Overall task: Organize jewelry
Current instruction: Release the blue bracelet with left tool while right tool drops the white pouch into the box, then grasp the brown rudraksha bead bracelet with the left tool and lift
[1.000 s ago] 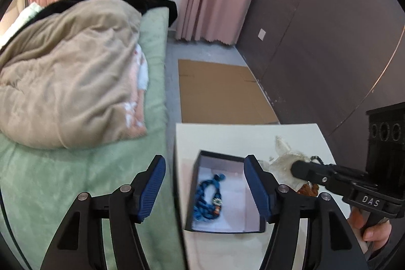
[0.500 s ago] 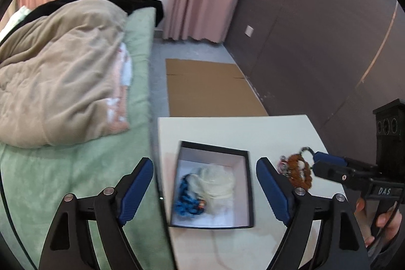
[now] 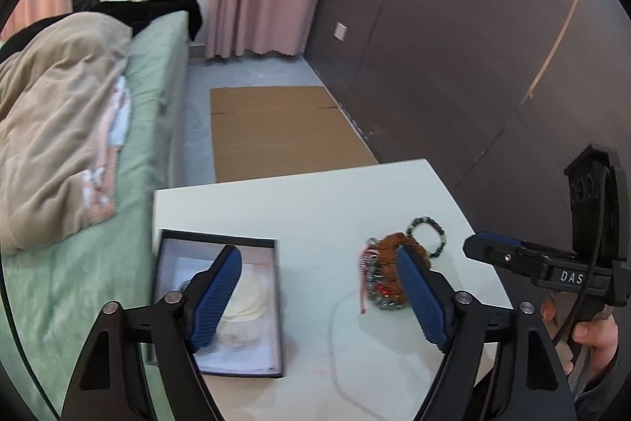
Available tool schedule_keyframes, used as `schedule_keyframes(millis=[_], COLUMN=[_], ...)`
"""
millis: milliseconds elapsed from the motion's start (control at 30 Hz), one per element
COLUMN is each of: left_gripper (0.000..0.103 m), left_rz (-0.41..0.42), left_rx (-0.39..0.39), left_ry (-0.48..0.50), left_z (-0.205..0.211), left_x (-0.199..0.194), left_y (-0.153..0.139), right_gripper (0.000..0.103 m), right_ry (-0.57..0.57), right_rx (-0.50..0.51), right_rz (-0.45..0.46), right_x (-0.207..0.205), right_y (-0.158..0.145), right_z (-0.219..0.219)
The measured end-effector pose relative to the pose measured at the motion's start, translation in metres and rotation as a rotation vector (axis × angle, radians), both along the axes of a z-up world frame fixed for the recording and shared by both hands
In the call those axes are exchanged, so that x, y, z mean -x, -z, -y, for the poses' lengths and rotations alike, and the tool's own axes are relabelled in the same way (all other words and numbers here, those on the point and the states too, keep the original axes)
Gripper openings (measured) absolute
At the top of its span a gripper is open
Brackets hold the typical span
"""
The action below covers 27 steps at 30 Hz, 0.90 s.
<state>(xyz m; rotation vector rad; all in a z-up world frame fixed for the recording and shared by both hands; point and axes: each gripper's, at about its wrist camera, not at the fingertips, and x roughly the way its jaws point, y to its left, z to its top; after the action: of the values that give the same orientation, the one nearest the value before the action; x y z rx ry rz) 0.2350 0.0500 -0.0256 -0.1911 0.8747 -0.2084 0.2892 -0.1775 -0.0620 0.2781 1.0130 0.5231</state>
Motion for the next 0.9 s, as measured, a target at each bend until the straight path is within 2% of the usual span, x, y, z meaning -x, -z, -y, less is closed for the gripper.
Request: schedule_keyframes(millis=[233,333,500,900], left_gripper=[0.059,0.054,0.039,0.029], left_rz=[-0.060,-0.086,-0.142,-0.230], left_rx=[0.022,0.017,-0.004,-0.076], left_ry=[0.039,0.053,0.062,0.071], left_z=[0.034,0.049,0.069,0.094], left_x=[-0.022,-0.031,-0.045,-0.064], left_y=[0.017,0.024,0.041,0.085], right_gripper=[0.072,0.071,0.071,0.071], right_ry=[0.060,0.073,0.090,0.138], right_rx=[-0.014,-0.025,-0.035,-0.065], right_rz=[-0.035,-0.052,-0.044,-0.099], right_x=[-0.007,-0.012,-0.017,-0.032], right_y=[0.014,0.018,0.017,0.028], right_z=[0.032,0.042,0.056,0.076])
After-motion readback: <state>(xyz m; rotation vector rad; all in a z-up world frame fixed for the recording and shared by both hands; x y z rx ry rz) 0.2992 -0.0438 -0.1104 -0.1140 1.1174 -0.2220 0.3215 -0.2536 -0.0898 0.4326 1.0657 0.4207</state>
